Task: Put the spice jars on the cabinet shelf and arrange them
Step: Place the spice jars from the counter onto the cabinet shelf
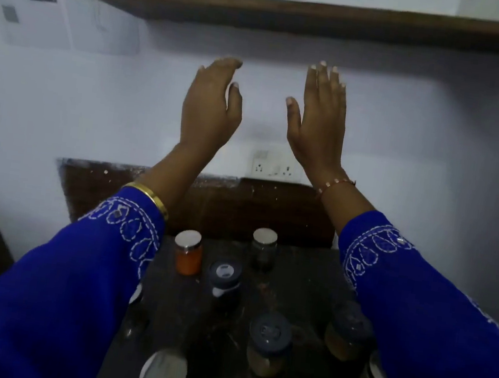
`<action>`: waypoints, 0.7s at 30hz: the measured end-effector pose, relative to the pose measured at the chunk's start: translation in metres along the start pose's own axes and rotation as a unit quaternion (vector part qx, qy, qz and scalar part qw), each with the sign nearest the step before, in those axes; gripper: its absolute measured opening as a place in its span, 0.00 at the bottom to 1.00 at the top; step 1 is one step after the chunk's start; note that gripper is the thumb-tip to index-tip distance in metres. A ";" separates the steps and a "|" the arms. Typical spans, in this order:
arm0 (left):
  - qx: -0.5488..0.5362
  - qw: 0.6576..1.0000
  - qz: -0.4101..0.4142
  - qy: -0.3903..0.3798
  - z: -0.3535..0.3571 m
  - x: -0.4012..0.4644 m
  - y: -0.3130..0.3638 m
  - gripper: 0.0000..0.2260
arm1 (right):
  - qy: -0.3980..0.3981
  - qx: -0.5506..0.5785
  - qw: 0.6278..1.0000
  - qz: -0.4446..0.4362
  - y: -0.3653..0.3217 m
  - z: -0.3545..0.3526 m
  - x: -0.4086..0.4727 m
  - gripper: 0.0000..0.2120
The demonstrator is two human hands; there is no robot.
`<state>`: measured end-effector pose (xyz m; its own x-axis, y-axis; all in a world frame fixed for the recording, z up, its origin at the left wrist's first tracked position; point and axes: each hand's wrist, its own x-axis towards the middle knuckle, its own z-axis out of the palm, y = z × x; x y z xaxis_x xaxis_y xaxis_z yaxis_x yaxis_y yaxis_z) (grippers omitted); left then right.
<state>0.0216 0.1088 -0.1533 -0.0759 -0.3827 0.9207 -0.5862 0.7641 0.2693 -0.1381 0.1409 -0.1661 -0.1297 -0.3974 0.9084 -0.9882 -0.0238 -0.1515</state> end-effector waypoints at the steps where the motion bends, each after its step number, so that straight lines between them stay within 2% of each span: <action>1: 0.005 1.000 -0.007 -0.013 0.000 -0.012 0.000 0.17 | -0.012 0.001 1.000 0.003 0.000 0.002 -0.011 0.28; 7: 0.033 0.997 -0.031 -0.069 -0.011 -0.080 -0.007 0.17 | -0.069 0.047 0.996 0.022 -0.002 0.007 -0.074 0.27; 14: 0.043 0.987 -0.104 -0.111 -0.046 -0.148 -0.022 0.18 | -0.147 0.098 0.983 0.042 -0.025 0.014 -0.143 0.28; 21: 0.057 0.973 -0.196 -0.105 -0.079 -0.191 -0.055 0.17 | -0.204 0.132 0.970 0.023 -0.077 0.038 -0.193 0.31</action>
<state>0.1324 0.1810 -0.3218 0.0149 -0.7398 0.6727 -0.6886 0.4802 0.5433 -0.0338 0.1845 -0.3442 -0.0775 -0.7323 0.6766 -0.9196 -0.2097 -0.3323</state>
